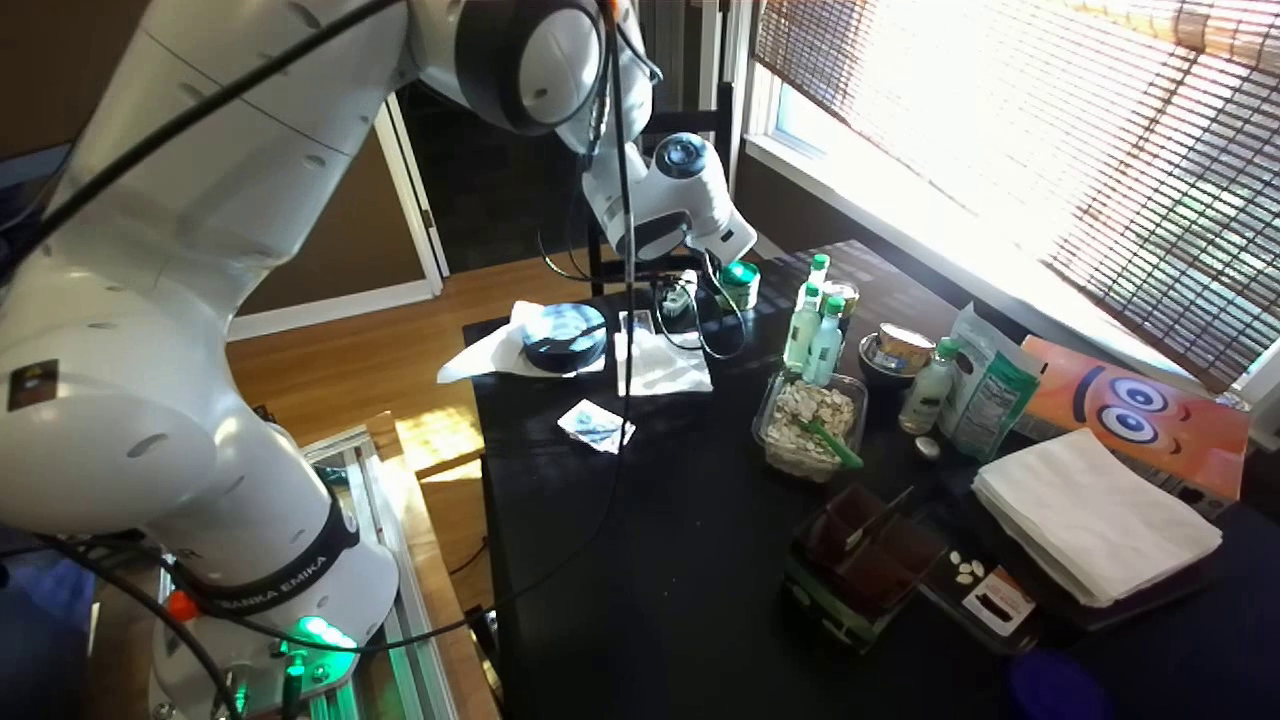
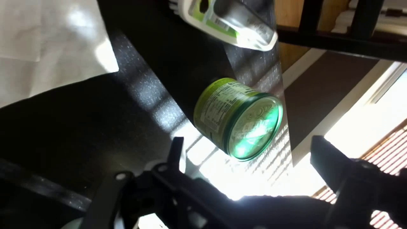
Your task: Put the green lid on the tin
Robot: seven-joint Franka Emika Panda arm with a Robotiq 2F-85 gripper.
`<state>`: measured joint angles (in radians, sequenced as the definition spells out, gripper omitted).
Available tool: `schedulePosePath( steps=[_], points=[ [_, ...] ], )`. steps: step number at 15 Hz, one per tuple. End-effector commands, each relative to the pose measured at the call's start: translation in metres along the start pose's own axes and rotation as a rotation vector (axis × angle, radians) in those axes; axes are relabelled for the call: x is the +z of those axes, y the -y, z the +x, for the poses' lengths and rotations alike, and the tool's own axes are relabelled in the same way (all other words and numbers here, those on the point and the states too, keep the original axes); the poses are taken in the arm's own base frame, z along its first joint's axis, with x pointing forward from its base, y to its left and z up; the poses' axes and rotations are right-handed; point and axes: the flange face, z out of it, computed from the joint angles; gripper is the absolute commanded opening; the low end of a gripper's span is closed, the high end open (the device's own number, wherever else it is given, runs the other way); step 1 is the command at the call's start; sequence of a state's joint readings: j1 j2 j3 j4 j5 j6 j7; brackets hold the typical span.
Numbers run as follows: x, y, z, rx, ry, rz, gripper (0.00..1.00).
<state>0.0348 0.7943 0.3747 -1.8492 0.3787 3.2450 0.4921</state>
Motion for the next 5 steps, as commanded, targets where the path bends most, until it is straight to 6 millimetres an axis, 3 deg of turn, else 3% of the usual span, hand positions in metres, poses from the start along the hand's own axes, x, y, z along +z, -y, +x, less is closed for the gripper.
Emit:
schedulePosePath(
  steps=[1,3,4,5],
  points=[
    [-0.072,0.004,-0.021,-0.2,0.068,0.027,1.0],
    [-0.093,0.022,-0.025,-0.27,0.106,0.089,1.0],
    [-0.065,0.02,-0.019,-0.183,0.067,0.072,1.0],
    [-0.078,0.026,-0.021,-0.212,0.082,0.093,1.0]
  ],
)
